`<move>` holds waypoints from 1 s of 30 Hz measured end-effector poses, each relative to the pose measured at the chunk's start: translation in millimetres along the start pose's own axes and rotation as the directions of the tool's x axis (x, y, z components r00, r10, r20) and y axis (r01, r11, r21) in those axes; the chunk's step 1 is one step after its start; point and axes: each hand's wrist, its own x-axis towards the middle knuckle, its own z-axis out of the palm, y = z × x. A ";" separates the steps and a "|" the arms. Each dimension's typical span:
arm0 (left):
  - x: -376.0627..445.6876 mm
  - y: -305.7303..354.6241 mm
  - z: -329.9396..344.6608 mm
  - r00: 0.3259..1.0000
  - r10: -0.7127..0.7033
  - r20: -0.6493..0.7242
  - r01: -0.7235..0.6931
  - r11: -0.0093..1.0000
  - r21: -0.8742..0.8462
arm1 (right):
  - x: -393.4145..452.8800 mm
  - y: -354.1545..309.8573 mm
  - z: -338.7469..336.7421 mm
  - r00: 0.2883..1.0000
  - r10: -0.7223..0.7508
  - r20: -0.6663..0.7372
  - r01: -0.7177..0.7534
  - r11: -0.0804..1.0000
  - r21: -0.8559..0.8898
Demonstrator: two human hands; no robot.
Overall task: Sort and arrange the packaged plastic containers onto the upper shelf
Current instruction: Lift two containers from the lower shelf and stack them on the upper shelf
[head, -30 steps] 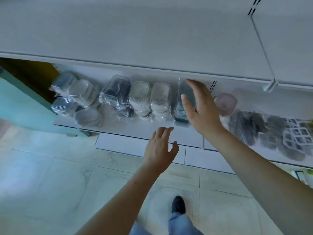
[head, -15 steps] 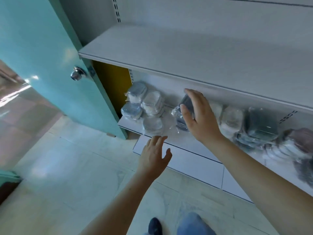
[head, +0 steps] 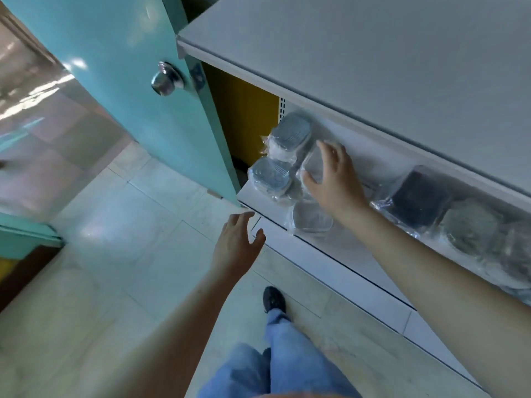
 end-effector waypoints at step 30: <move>223.4 -35.0 35.9 0.874 0.403 0.272 -0.484 0.674 0.558 | 13.7 -16.6 128.6 0.962 -0.093 -0.257 0.101 0.995 0.022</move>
